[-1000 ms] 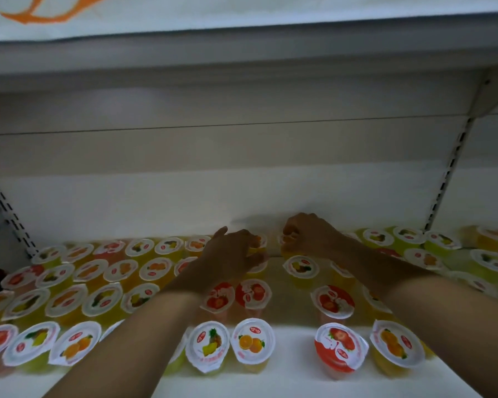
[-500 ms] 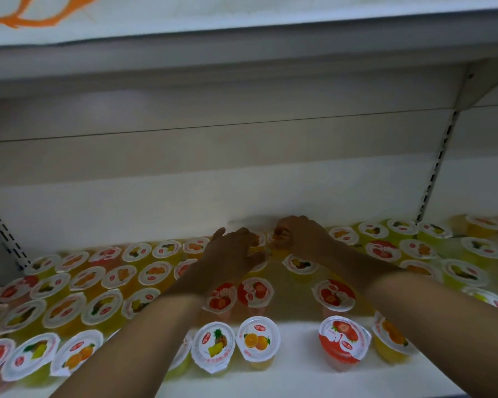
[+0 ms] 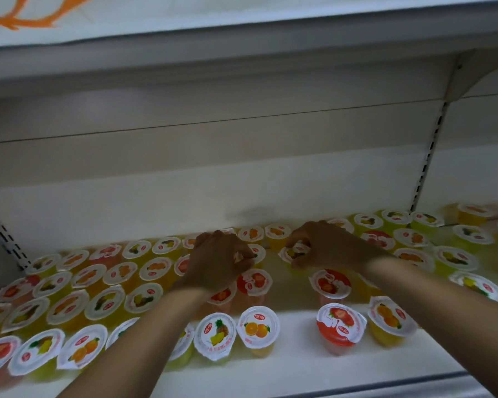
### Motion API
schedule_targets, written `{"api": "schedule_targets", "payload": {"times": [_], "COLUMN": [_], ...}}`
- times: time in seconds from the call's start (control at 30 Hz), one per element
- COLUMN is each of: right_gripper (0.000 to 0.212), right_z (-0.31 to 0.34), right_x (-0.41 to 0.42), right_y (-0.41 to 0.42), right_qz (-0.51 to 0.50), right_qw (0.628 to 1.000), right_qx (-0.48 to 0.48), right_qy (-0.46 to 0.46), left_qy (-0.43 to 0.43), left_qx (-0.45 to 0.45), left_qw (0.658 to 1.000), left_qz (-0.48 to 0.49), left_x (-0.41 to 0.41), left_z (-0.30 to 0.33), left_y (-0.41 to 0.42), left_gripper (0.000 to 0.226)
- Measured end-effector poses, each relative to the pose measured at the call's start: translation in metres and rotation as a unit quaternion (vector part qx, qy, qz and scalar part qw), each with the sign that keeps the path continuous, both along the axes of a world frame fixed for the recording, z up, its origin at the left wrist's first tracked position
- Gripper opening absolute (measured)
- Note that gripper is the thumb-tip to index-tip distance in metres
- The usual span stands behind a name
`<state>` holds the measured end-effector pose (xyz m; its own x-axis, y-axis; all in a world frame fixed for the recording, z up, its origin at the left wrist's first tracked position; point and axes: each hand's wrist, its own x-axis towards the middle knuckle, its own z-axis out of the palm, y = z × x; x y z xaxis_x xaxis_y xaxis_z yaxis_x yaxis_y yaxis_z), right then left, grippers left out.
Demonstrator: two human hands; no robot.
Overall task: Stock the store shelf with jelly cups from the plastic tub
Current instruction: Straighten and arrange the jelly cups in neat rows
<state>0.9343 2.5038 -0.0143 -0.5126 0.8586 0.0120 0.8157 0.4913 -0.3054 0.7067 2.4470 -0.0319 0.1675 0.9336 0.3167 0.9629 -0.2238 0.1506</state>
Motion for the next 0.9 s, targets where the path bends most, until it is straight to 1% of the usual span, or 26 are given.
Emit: {"api": "schedule_targets", "payload": {"times": [0.2, 0.3, 0.53, 0.67, 0.73, 0.8, 0.87, 0.9], "right_gripper": [0.039, 0.038, 0.036, 0.038, 0.038, 0.037, 0.045, 0.05], "right_z": [-0.009, -0.015, -0.021, -0.003, 0.016, 0.032, 0.038, 0.037], "right_x": [-0.015, -0.019, -0.022, -0.011, 0.004, 0.023, 0.036, 0.04], "right_y": [-0.003, -0.003, -0.008, -0.019, -0.028, -0.035, -0.043, -0.047], "right_qz": [-0.021, -0.03, -0.038, -0.034, -0.039, -0.033, -0.026, -0.025], "right_qw": [0.997, 0.995, 0.992, 0.992, 0.994, 0.999, 0.996, 0.993], "right_qx": [0.026, 0.016, 0.009, 0.01, 0.015, -0.001, -0.048, -0.068], "right_qy": [0.064, 0.094, 0.118, 0.119, 0.098, 0.014, -0.068, -0.09], "left_qy": [0.0, -0.009, -0.017, -0.019, -0.013, -0.003, -0.001, -0.011], "left_qx": [0.02, 0.012, 0.005, 0.003, 0.007, -0.011, -0.032, -0.037], "left_qw": [1.0, 1.0, 1.0, 0.999, 0.998, 0.998, 0.998, 0.997], "left_qz": [0.017, 0.017, 0.025, 0.046, 0.058, 0.063, 0.062, 0.061], "left_x": [0.006, 0.008, 0.011, 0.012, 0.011, 0.011, 0.012, 0.014], "left_z": [0.001, 0.0, 0.002, 0.002, 0.003, 0.002, 0.002, 0.001], "left_y": [0.002, 0.002, -0.001, -0.008, -0.015, -0.024, -0.034, -0.039], "left_gripper": [0.023, 0.022, 0.022, 0.025, 0.028, 0.028, 0.027, 0.028]}}
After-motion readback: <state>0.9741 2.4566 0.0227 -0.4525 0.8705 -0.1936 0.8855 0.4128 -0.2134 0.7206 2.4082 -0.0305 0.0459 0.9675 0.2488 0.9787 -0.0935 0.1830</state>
